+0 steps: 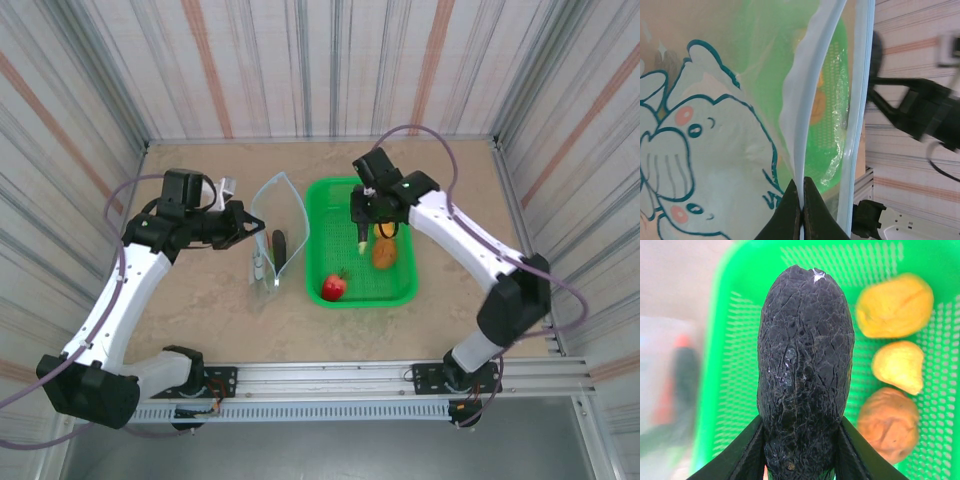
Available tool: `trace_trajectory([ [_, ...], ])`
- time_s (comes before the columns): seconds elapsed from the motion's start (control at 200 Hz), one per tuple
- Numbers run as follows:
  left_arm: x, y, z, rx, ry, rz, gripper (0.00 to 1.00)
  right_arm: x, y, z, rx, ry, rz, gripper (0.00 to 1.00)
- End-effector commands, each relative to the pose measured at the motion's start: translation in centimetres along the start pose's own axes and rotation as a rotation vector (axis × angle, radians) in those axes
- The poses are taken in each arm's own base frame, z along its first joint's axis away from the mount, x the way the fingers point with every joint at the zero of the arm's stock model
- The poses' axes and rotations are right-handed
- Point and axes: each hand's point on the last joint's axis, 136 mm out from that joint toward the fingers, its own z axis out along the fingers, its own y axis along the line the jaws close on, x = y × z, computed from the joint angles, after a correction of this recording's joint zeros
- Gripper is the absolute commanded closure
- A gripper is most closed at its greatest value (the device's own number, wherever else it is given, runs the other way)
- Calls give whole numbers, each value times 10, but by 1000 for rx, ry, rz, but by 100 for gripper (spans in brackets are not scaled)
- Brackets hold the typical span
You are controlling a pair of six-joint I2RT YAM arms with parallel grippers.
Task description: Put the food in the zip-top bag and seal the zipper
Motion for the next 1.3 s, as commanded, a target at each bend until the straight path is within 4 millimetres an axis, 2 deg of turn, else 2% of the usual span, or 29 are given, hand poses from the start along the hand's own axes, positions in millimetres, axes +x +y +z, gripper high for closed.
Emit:
trace_trajectory([
  [0.0, -4, -10, -6, 24, -5, 22, 100, -18, 40, -57, -189, -87, 53, 65],
  [0.095, -5, -9, -6, 21, -7, 23, 100, -29, 79, -94, -325, -161, 52, 65],
  [0.2, -5, -10, -5, 23, -5, 19, 100, -33, 118, -116, -445, -223, 38, 65],
  [0.286, -5, -9, -4, 23, -6, 15, 100, -33, 141, -115, -496, -279, 28, 66],
  [0.441, -4, -9, -5, 24, -7, 11, 100, -36, 160, -108, -527, -425, 10, 71],
  [0.556, -3, -9, -6, 25, -10, 10, 100, -38, 176, -115, -573, -580, -8, 71],
  [0.616, -2, -8, -5, 25, -9, 5, 100, -33, 181, -109, -559, -621, -28, 71],
  [0.706, -3, -10, -5, 30, -10, 6, 100, -22, 183, -91, -546, -582, -11, 71],
  [0.811, -6, -12, -5, 34, -15, 6, 100, -4, 183, -68, -519, -475, 12, 71],
  [1.057, -11, -17, -6, 41, -24, 14, 100, 38, 178, -34, -471, -272, -16, 71],
  [1.297, -13, -21, -7, 45, -26, 26, 100, 58, 184, -5, -413, -48, -37, 69],
])
